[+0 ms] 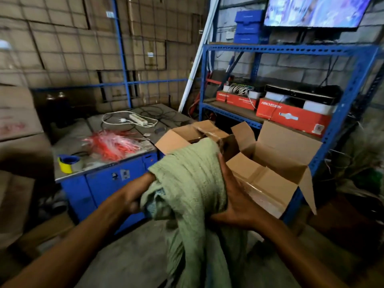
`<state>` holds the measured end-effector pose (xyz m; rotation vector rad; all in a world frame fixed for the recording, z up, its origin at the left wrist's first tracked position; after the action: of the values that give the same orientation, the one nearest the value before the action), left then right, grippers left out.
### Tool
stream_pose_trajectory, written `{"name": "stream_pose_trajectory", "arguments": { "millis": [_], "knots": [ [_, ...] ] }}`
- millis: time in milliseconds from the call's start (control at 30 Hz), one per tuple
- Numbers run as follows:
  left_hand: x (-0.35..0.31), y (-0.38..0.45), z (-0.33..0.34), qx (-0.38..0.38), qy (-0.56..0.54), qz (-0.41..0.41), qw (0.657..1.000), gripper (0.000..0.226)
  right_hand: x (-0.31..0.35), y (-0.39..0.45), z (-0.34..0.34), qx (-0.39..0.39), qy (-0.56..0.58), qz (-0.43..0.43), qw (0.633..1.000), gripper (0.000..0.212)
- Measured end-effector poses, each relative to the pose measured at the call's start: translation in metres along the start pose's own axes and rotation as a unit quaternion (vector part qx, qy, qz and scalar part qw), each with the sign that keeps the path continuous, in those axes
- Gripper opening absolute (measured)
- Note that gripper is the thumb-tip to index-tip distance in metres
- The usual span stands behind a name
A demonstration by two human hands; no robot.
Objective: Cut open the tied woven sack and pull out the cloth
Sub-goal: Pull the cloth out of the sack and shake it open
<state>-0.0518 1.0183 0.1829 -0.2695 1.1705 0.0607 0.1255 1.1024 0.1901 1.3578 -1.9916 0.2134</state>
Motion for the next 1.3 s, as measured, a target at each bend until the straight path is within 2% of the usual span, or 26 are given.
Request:
{"name": "stream_pose_trajectory", "arguments": {
  "millis": [33, 100, 167, 200, 267, 333, 367, 433, 467, 500, 533, 600, 667, 733, 800, 900, 967, 1033, 1100, 1167, 1233, 1300],
  "knots": [
    [0.011, -0.004, 0.003, 0.016, -0.024, -0.033, 0.999, 0.062, 0.007, 0.006, 0.003, -0.002, 0.03, -0.014, 0.999, 0.127],
    [0.02, -0.009, -0.009, 0.013, -0.003, -0.063, 0.998, 0.06, 0.013, 0.018, 0.005, -0.031, 0.06, -0.03, 0.997, 0.108],
    [0.013, -0.008, -0.025, -0.021, 0.109, -0.061, 0.992, 0.036, 0.013, 0.027, 0.002, -0.054, 0.05, -0.029, 0.997, 0.095],
    [0.002, -0.007, -0.038, -0.049, 0.178, -0.032, 0.982, 0.027, 0.012, 0.032, 0.001, -0.056, 0.035, -0.023, 0.998, 0.093],
    [-0.032, -0.01, -0.064, -0.112, 0.242, 0.062, 0.962, 0.028, 0.015, 0.045, 0.0, -0.057, -0.007, -0.008, 0.998, 0.093],
    [-0.061, -0.017, -0.072, -0.1, 0.272, 0.155, 0.944, 0.031, 0.028, 0.062, 0.0, -0.061, -0.047, -0.007, 0.997, 0.094],
    [-0.067, -0.022, -0.067, -0.063, 0.323, 0.17, 0.929, 0.04, 0.039, 0.072, 0.004, -0.054, -0.057, -0.015, 0.997, 0.094],
    [-0.071, -0.034, -0.059, -0.021, 0.473, 0.182, 0.862, 0.084, 0.065, 0.096, 0.021, -0.025, -0.08, -0.039, 0.996, 0.092],
    [-0.069, -0.033, -0.065, -0.046, 0.544, 0.197, 0.814, 0.098, 0.077, 0.106, 0.028, -0.018, -0.093, -0.049, 0.994, 0.091],
    [-0.072, -0.038, -0.077, -0.087, 0.568, 0.217, 0.789, 0.098, 0.088, 0.117, 0.035, -0.025, -0.104, -0.057, 0.993, 0.088],
    [-0.077, -0.044, -0.094, -0.124, 0.551, 0.238, 0.79, 0.089, 0.098, 0.127, 0.041, -0.04, -0.117, -0.064, 0.99, 0.086],
    [-0.091, -0.058, -0.136, -0.185, 0.451, 0.245, 0.838, 0.062, 0.116, 0.144, 0.054, -0.057, -0.176, -0.066, 0.98, 0.089],
    [-0.1, -0.07, -0.178, -0.188, 0.316, 0.213, 0.905, 0.043, 0.126, 0.155, 0.075, -0.012, -0.262, -0.067, 0.963, 0.106],
    [-0.105, -0.086, -0.211, -0.16, 0.177, 0.176, 0.955, 0.033, 0.134, 0.163, 0.099, 0.049, -0.299, -0.069, 0.95, 0.119],
    [-0.103, -0.101, -0.226, -0.109, 0.062, 0.137, 0.983, 0.033, 0.148, 0.17, 0.117, 0.076, -0.269, -0.085, 0.957, 0.128],
    [-0.097, -0.121, -0.235, -0.028, -0.039, 0.124, 0.991, 0.033, 0.19, 0.191, 0.143, 0.056, -0.113, -0.133, 0.983, 0.127],
    [-0.094, -0.136, -0.258, -0.1, -0.016, 0.132, 0.986, 0.033, 0.209, 0.204, 0.161, 0.034, -0.006, -0.155, 0.987, 0.115],
    [-0.095, -0.157, -0.301, -0.208, 0.05, 0.124, 0.969, 0.024, 0.216, 0.219, 0.181, 0.034, 0.027, -0.157, 0.987, 0.102],
    [-0.111, -0.185, -0.335, -0.272, 0.149, 0.132, 0.942, 0.037, 0.225, 0.236, 0.203, 0.057, 0.015, -0.166, 0.984, 0.096],
    [-0.134, -0.215, -0.362, -0.296, 0.25, 0.183, 0.904, 0.065, 0.245, 0.254, 0.224, 0.076, 0.003, -0.188, 0.979, 0.094],
    [-0.149, -0.239, -0.371, -0.265, 0.362, 0.195, 0.872, 0.085, 0.277, 0.273, 0.251, 0.097, 0.007, -0.221, 0.97, 0.092],
    [-0.149, -0.256, -0.367, -0.279, 0.516, 0.164, 0.793, 0.105, 0.309, 0.288, 0.283, 0.126, 0.023, -0.254, 0.959, 0.092]
  ]
}}
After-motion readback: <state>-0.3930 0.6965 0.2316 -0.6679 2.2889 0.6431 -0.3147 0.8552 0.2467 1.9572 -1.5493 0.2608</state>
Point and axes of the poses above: each hand's wrist, its own y-axis towards the middle knuckle, its own z-axis out of the palm, x = y × z, the point moved 6 cm from there along y, towards the middle knuckle, and after that the axes turned 7 degrees about x, right-handed, at the moved point
